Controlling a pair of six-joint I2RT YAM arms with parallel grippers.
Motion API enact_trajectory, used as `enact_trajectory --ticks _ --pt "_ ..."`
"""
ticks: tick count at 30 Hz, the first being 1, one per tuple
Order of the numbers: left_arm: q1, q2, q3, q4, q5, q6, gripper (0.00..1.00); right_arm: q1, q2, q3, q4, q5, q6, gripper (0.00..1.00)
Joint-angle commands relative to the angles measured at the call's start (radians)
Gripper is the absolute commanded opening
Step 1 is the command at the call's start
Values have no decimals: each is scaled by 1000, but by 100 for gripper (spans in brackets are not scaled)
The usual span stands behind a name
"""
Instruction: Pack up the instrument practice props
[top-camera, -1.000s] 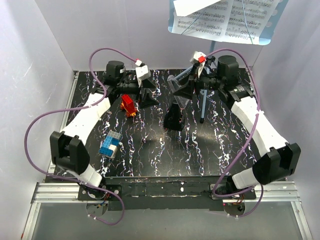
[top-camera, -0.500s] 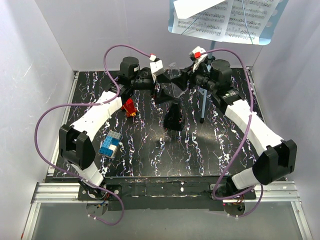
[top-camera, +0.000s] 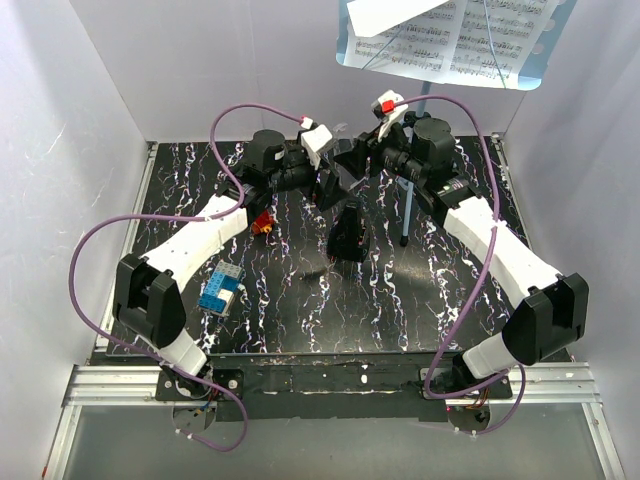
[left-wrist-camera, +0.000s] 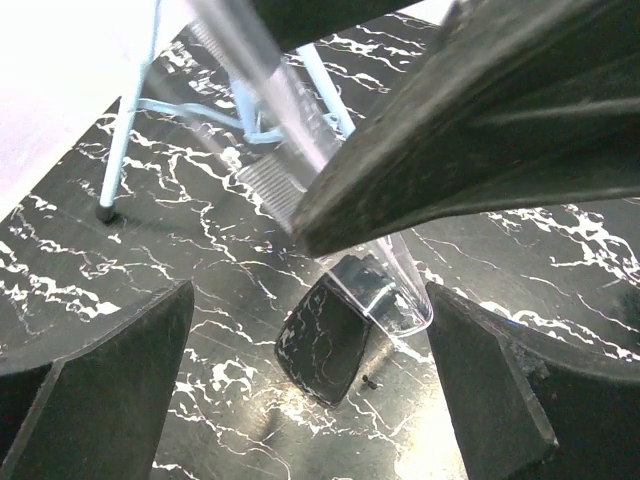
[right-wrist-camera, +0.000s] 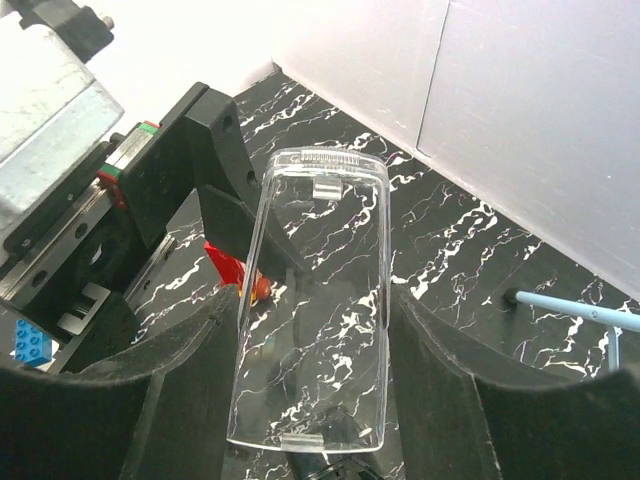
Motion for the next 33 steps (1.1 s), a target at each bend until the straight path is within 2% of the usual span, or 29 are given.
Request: enact_trajectory --ticks 1,12,23,25,27,30,33 --pt "3 -74 -5 39 -137 -34 98 0 -55 26 15 -18 -15 1" --pt "3 -86 -25 40 -197 -32 98 -4 -56 25 -36 -41 -15 1" --pt "3 -117 -65 37 -156 -28 98 -6 -69 13 -66 -43 -17 1" --pt "3 -120 -70 20 -87 5 98 -14 -72 13 -73 -40 -17 1" --pt "6 -106 -51 -50 58 109 98 -37 -72 23 -76 -52 -3 1" --pt "28 -77 -19 -140 231 288 98 -116 -70 61 -140 -222 -32 1" --pt "45 9 83 -314 368 512 98 -196 -84 68 -204 -381 -93 1"
